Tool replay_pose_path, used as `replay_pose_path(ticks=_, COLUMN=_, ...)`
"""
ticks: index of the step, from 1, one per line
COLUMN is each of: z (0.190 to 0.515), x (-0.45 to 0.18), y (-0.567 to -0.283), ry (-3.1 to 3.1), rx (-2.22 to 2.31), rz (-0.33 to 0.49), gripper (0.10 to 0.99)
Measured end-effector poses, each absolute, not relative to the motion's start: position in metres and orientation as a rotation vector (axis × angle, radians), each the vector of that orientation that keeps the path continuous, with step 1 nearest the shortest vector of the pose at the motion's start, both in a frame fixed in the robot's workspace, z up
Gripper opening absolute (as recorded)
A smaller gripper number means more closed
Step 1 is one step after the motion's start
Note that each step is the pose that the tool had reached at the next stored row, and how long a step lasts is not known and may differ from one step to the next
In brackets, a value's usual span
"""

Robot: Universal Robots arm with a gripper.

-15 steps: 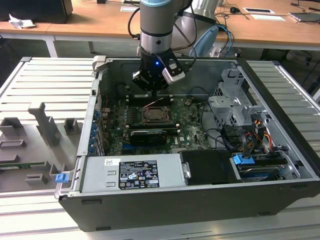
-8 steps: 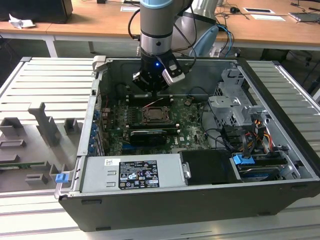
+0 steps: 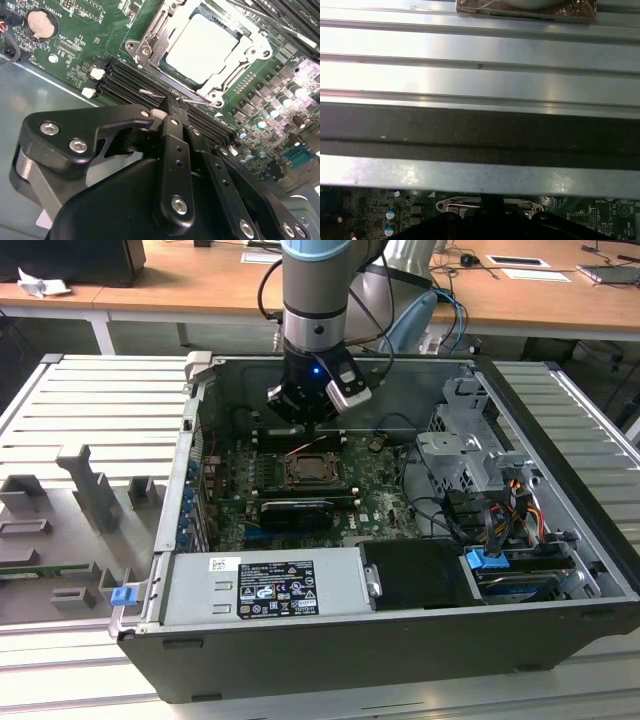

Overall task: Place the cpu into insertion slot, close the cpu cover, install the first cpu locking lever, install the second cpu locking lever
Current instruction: 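Install the first cpu locking lever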

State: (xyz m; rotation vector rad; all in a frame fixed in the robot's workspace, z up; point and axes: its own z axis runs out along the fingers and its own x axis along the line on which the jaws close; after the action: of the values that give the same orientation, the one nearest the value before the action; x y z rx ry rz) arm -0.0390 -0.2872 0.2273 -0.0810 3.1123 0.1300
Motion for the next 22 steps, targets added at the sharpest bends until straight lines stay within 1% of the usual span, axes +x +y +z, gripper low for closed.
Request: replay_pose_path(ticks=22, z=0.211, x=-0.023, y=-0.283, ry=3.112, rx=-0.087, rz=0.130, gripper=0.106)
